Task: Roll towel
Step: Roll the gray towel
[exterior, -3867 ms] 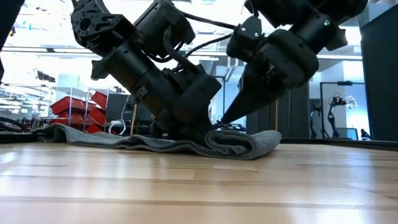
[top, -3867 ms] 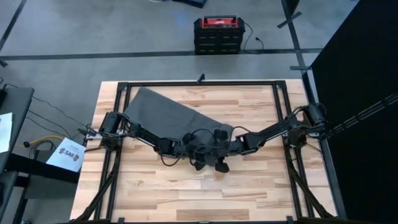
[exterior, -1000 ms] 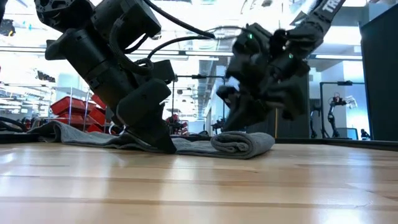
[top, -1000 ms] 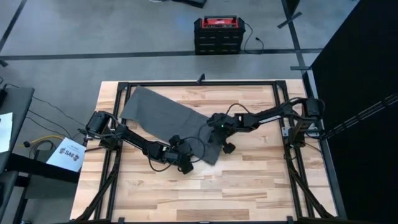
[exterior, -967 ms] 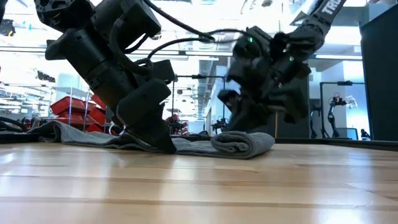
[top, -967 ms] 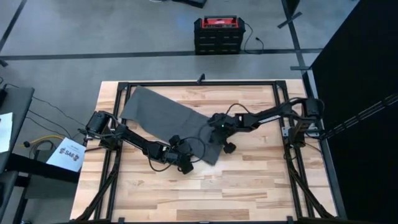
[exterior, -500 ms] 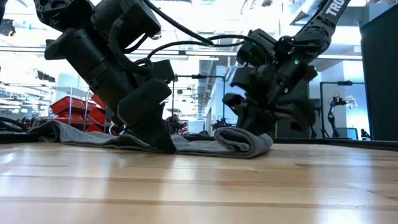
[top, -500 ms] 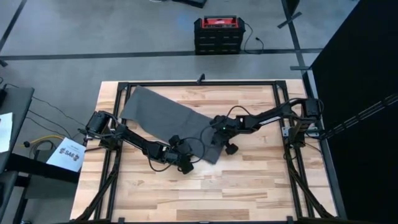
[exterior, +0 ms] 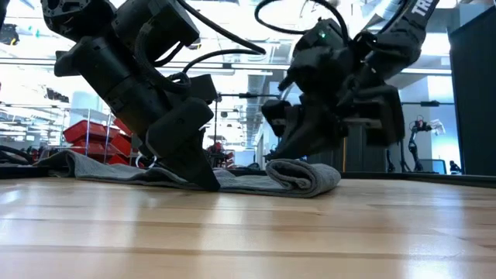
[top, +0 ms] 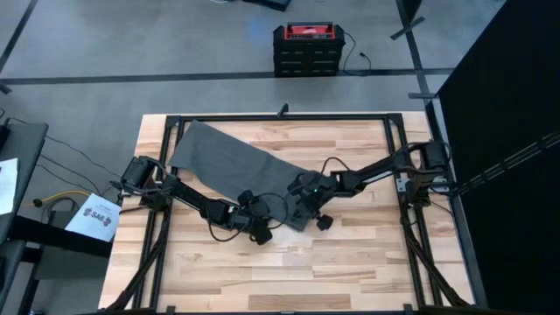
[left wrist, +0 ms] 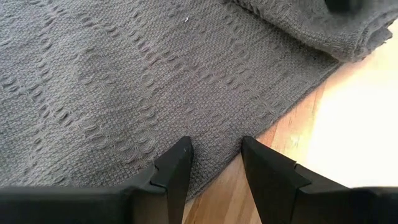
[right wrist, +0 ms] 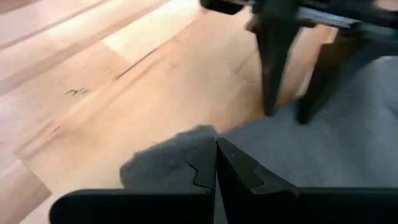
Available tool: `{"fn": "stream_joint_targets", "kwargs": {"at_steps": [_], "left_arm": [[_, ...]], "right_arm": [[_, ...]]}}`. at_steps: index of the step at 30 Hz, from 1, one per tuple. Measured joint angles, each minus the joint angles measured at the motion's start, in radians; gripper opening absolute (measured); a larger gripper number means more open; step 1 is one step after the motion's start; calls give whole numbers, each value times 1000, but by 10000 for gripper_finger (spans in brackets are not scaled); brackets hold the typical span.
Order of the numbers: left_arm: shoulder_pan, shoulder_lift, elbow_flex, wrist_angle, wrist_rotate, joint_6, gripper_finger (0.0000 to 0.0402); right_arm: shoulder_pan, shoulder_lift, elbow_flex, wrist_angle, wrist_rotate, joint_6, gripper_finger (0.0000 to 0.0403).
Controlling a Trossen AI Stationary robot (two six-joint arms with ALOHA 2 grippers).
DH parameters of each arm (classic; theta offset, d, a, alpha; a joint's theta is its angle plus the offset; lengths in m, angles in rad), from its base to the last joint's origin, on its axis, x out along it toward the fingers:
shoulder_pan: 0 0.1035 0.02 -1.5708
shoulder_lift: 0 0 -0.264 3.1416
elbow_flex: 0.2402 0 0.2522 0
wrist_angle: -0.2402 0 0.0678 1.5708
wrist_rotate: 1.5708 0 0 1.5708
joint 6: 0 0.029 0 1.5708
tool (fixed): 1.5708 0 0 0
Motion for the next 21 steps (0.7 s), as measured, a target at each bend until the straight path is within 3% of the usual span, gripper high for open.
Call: {"fn": "stream_joint_targets", "kwargs": {"at_steps": [6, 13, 16, 21], "left_arm": [[-2, 0, 1, 4, 0, -1, 134], [-2, 0, 1, 11, -1, -1, 134], [-2, 0, 1, 13, -1, -3, 134], [-2, -1, 1, 15, 0, -3, 133]], "right_arm": [[-12, 53, 0, 159, -92, 82, 0], [-4, 143, -2, 206, -97, 115, 0], [-5, 117, -2, 196, -61, 100, 0], [-4, -40, -1, 86, 36, 34, 0]]}}
